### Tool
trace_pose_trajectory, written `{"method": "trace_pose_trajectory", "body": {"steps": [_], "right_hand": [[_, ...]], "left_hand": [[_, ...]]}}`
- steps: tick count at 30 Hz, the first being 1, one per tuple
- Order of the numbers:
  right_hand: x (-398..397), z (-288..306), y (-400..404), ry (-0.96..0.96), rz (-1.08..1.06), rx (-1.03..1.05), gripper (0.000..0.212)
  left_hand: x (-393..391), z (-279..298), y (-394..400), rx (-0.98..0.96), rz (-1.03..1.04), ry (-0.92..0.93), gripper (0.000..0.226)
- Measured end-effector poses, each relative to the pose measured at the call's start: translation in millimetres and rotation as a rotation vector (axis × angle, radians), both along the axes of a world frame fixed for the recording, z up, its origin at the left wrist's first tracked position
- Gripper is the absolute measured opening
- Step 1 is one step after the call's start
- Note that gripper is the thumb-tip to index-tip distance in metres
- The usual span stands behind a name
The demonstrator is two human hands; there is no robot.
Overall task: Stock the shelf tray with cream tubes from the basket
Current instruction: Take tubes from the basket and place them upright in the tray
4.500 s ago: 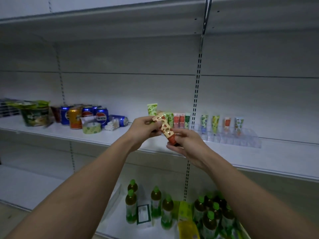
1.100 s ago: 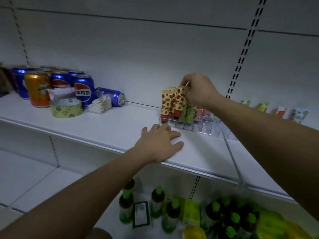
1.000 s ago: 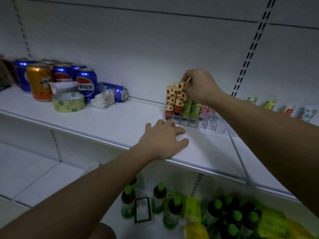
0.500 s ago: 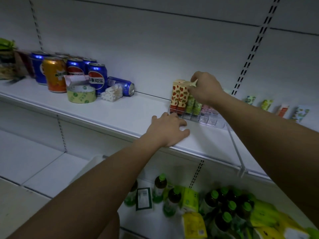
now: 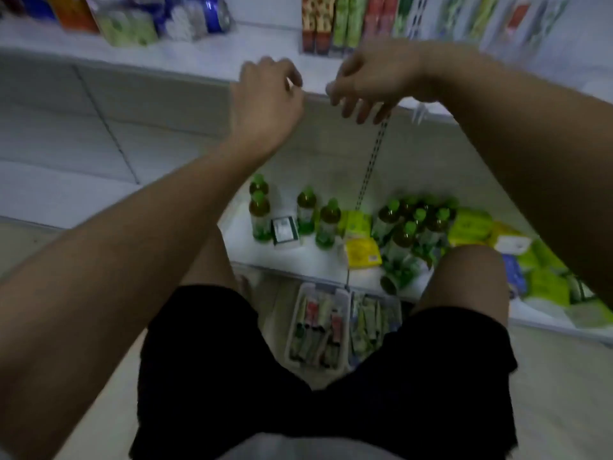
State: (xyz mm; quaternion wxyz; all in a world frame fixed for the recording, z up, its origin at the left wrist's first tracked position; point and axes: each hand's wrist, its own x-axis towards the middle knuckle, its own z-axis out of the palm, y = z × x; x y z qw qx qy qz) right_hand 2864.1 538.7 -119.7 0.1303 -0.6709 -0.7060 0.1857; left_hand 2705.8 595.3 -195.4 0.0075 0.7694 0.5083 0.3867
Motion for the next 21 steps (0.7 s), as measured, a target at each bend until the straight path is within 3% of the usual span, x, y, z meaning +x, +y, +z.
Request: {"method": "trace_pose_trajectory", "body": {"steps": [3,7,16,21], "right_hand": [[-2.0,-44.5,-10.2,0.059,-0.003,-0.084,0.024],[-6.9,-120.5,-14.1,0.104,-0.038,-0.266,0.027],[21.6,-304.8,-16.6,0.248,-0.273,-0.643,0.033],[42.5,-393.1,-27.6,0.258,-0.422,-0.745,0.014]], "left_hand": [[-17.0,-39.9,-22.4,-0.102,-0.033,-0.043,0.027],[-22.3,-105.9,-32.0,-0.486,-0.026,-0.036,0.024],[9.8,-260.8,-35.6,-1.010,-0.080,0.068,0.017],[27.6,-347.8,-33.3,-1.186,-0.076,0.094,0.009]]}}
